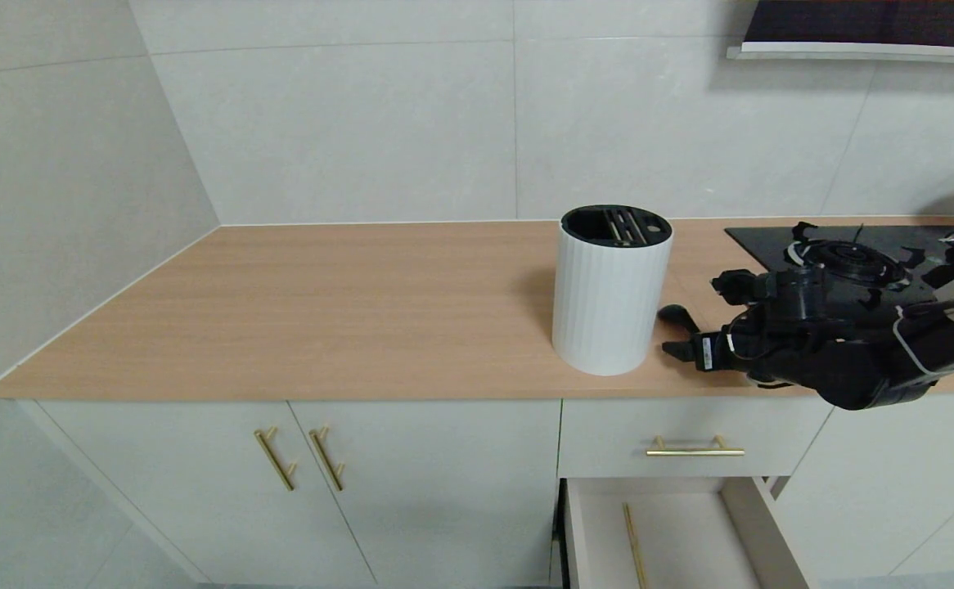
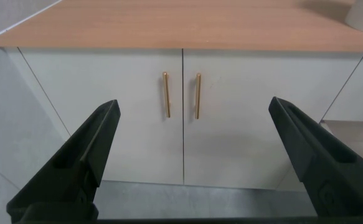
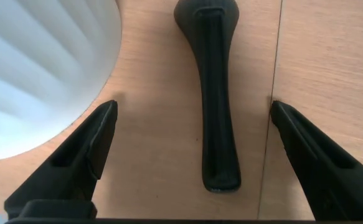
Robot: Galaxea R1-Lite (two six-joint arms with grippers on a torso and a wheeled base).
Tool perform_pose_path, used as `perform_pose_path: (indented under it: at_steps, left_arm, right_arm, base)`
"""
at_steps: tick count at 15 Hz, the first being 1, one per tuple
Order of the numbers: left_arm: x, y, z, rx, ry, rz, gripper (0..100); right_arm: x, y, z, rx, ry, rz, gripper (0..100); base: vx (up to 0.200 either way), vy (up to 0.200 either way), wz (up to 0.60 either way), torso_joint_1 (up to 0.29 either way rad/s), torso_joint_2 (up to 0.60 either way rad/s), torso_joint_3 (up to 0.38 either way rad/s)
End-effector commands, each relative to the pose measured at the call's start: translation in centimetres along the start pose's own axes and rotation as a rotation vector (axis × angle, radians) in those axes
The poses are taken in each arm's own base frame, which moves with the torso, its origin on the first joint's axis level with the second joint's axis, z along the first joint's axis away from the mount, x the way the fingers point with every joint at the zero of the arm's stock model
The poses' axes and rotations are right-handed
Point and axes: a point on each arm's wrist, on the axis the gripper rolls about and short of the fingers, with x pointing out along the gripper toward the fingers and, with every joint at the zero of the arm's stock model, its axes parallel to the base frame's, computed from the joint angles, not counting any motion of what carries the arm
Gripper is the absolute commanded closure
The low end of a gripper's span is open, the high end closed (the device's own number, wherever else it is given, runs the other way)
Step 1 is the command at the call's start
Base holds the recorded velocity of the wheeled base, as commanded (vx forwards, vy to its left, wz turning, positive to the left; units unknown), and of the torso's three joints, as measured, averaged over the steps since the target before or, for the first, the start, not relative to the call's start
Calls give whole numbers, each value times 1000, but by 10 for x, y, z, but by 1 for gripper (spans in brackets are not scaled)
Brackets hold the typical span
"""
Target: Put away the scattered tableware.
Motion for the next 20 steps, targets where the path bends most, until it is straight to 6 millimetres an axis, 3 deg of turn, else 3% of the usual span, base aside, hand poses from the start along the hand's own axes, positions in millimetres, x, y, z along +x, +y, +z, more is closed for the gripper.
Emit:
perform_pose_path:
  at_steps: [1, 2, 3, 12, 16, 20]
  left_arm:
    - [0, 0, 0, 0, 0, 1, 0]
    - [0, 0, 0, 0, 0, 1, 0]
    - [0, 0, 0, 0, 0, 1, 0]
    - [0, 0, 0, 0, 0, 1, 0]
    - [0, 0, 0, 0, 0, 1, 0]
    - [0, 0, 0, 0, 0, 1, 0]
  right_arm:
    - [5, 0, -4, 2, 10, -1, 0]
    - [6, 0, -3, 10, 9, -3, 0]
    - [7, 0, -4, 16, 10, -3, 100]
    - [2, -1, 2, 17, -5, -13, 100]
    - [-22, 0, 10, 16, -20, -33, 100]
    - [-74, 2, 7, 54, -24, -43, 100]
  base:
    - [0, 0, 0, 0, 0, 0]
    - [0, 0, 0, 0, 0, 0]
    - [0, 0, 0, 0, 0, 0]
    - [0, 0, 0, 0, 0, 0]
    - [0, 0, 0, 0, 0, 0]
    - [0, 0, 0, 0, 0, 0]
